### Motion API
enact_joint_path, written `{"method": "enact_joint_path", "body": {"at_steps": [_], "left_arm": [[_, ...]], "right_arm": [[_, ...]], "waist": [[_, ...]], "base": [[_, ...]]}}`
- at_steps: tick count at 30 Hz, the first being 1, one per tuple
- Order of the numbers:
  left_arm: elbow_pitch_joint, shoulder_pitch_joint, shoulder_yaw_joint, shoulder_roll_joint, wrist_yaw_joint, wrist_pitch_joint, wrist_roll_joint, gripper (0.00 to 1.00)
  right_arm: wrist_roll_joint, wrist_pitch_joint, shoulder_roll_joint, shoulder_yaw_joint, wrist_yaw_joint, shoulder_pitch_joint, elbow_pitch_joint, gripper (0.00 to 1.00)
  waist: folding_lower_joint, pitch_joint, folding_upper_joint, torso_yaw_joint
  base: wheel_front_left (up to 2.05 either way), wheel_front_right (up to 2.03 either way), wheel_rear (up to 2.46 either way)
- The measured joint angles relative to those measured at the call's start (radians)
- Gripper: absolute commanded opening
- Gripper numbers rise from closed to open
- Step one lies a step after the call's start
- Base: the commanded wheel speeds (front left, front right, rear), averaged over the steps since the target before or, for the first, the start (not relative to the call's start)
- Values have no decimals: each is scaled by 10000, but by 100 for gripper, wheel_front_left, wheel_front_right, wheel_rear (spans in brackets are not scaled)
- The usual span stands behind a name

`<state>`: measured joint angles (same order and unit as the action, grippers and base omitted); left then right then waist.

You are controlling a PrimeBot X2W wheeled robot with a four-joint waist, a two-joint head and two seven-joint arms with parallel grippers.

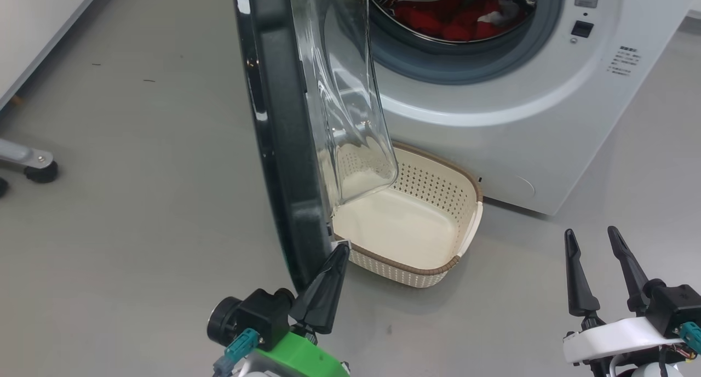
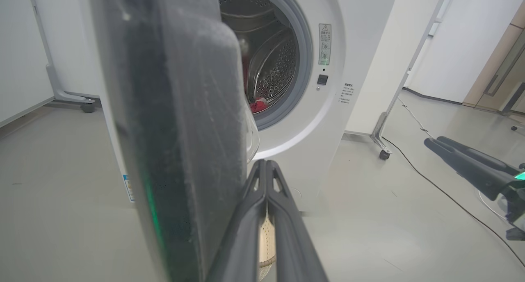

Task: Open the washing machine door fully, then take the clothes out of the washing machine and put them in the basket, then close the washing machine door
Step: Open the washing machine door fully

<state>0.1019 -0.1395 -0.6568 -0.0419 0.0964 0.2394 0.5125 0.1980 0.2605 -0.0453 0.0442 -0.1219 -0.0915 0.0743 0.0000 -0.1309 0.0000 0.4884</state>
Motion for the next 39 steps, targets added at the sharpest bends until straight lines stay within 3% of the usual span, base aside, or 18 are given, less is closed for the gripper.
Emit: {"method": "enact_joint_path", "body": {"at_steps": [16, 39], "left_arm": [[307, 383, 1534, 0, 142, 86, -336, 0], [140, 380, 5358, 35, 174, 98, -777, 0]], "right_arm": [[-86, 0, 10, -50, 0, 3, -23, 100], [-176, 0, -107, -29, 0, 185, -268, 100]], "waist": [[0, -118, 0, 435], [0, -754, 0, 162]], "base": [[0, 0, 0], [0, 0, 0]]}}
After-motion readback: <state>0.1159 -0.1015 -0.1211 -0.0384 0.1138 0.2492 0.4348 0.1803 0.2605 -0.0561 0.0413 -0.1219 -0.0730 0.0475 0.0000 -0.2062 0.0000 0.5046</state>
